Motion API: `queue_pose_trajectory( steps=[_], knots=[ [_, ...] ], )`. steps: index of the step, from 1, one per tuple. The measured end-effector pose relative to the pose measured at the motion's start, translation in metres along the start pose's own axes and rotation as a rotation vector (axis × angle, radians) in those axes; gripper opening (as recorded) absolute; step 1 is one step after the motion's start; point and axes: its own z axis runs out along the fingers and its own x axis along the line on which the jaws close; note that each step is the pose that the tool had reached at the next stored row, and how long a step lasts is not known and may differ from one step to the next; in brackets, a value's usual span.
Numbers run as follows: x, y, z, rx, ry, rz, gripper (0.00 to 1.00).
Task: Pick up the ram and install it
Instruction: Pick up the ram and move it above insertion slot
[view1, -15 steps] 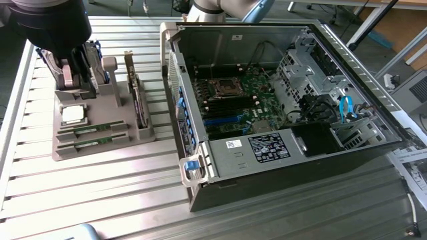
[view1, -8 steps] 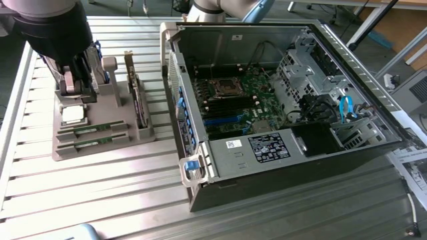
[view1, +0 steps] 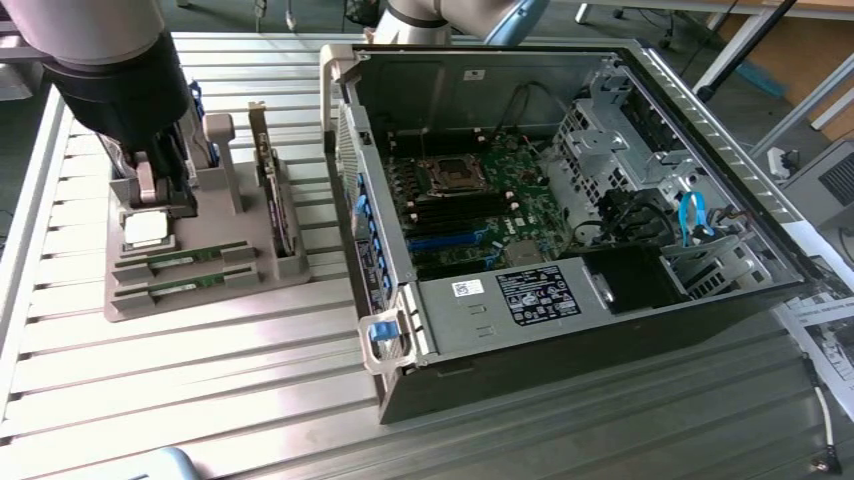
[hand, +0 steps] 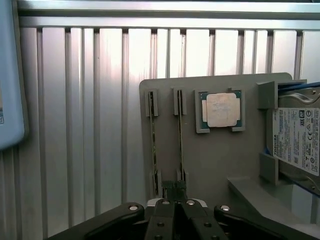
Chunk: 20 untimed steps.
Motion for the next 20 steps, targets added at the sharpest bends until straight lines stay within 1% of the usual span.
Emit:
queue_pose_trajectory(
  steps=[5,6,7,8,10,14,17,20],
  knots=[
    [0.000,0.0004,0.0084,0.0000,0.0000,0.000,0.11],
    [0.000,0.0004,0.0099,0.0000,0.0000,0.000,0.17],
    [0.000,0.0005,0.0114,0.0001,0.0000,0.000,0.17],
    [0.000,0.0005,0.0134,0.0001,0.0000,0.000,0.24],
    [0.000,0.0011,0.0174,0.0001,0.0000,0.000,0.24],
    [0.001,0.0075,0.0235,0.0000,0.0000,0.000,0.24],
    [0.003,0.0090,0.0279,0.0001,-0.0001,0.000,0.24],
    [0.008,0.0101,0.0326,0.0000,0.0000,0.000,0.24]
  ],
)
